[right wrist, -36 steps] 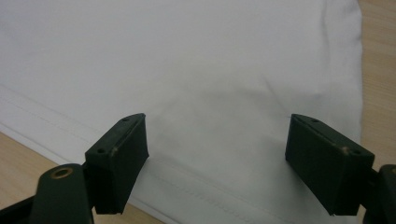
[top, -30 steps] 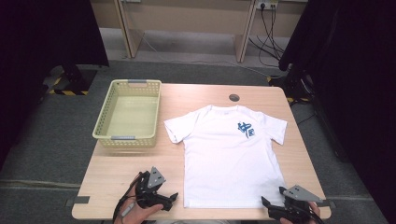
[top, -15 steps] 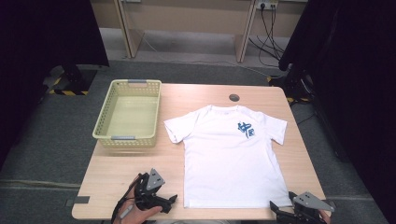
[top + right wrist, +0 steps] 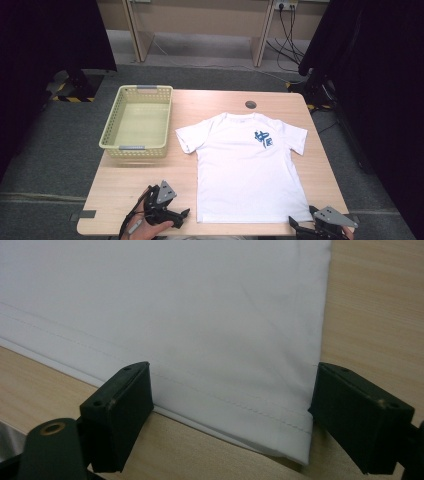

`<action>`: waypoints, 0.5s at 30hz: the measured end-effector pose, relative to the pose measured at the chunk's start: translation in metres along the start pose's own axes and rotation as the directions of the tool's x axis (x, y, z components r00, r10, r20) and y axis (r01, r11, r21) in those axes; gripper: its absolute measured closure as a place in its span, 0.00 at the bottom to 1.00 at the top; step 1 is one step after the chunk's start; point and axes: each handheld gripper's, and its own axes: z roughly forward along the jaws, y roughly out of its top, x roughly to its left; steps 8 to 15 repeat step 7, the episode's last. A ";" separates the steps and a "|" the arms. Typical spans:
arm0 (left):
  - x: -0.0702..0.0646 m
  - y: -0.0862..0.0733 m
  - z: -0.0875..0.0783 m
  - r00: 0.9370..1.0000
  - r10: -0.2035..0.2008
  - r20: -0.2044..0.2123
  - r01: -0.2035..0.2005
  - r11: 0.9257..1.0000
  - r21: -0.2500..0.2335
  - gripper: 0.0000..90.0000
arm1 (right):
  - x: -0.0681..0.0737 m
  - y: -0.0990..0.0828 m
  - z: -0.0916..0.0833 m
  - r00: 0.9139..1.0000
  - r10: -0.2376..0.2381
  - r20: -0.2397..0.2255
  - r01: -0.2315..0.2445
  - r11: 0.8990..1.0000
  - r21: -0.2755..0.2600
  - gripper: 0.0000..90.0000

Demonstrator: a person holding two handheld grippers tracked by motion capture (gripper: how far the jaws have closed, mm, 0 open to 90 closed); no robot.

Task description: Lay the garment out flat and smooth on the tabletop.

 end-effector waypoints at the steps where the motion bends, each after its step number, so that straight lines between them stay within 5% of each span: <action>1: 0.000 0.000 0.000 1.000 0.000 0.000 0.000 1.000 0.000 0.00 | 0.000 0.000 0.000 1.000 0.000 0.000 0.000 1.000 -0.001 0.19; 15: 0.000 0.000 0.000 1.000 -0.001 0.000 0.001 1.000 0.000 0.00 | -0.001 0.000 0.000 1.000 -0.003 -0.001 0.003 1.000 -0.003 0.19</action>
